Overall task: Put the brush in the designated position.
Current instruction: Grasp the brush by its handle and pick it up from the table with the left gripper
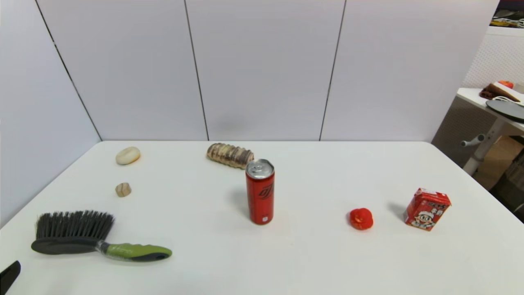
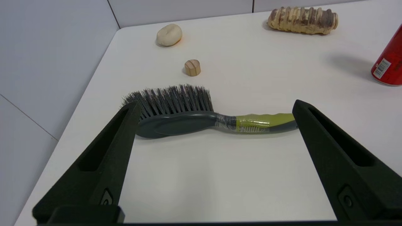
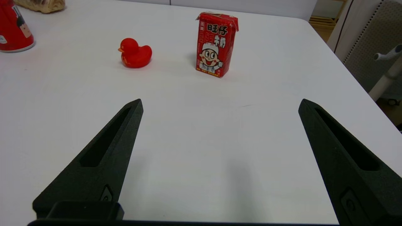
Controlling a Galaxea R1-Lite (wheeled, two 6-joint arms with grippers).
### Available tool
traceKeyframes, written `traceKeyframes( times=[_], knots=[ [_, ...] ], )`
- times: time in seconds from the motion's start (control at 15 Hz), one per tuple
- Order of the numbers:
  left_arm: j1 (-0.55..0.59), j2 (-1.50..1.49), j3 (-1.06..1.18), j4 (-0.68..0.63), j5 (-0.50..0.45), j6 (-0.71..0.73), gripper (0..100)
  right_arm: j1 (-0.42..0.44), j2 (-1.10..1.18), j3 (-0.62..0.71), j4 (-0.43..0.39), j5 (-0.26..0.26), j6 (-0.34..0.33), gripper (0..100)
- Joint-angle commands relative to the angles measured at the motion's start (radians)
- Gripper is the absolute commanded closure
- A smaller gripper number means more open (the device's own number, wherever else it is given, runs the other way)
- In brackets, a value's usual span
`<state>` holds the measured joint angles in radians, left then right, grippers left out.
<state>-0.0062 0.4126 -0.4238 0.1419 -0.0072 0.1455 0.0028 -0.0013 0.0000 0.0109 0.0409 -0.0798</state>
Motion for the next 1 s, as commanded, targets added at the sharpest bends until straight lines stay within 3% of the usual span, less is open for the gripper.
traceKeyframes(
  times=[0.07,0.33,0.53,0.87,1.0],
  knots=[
    [0.000,0.276,-0.216,0.120,0.004,0.025,0,0.000,0.001,0.002,0.000,0.001,0.000,0],
    [0.000,0.466,-0.423,0.269,0.012,0.051,0,0.000,0.001,0.002,0.000,0.001,-0.002,0],
    [0.002,0.566,-0.480,0.271,0.039,0.040,0,0.000,0.001,0.002,0.000,0.001,0.000,0],
    [-0.001,0.666,-0.490,0.285,0.208,-0.135,0,0.000,0.001,0.002,0.000,0.001,-0.002,0],
    [-0.001,0.700,-0.489,0.285,0.339,-0.247,0,0.000,0.001,0.002,0.000,0.001,0.000,0]
  ],
)
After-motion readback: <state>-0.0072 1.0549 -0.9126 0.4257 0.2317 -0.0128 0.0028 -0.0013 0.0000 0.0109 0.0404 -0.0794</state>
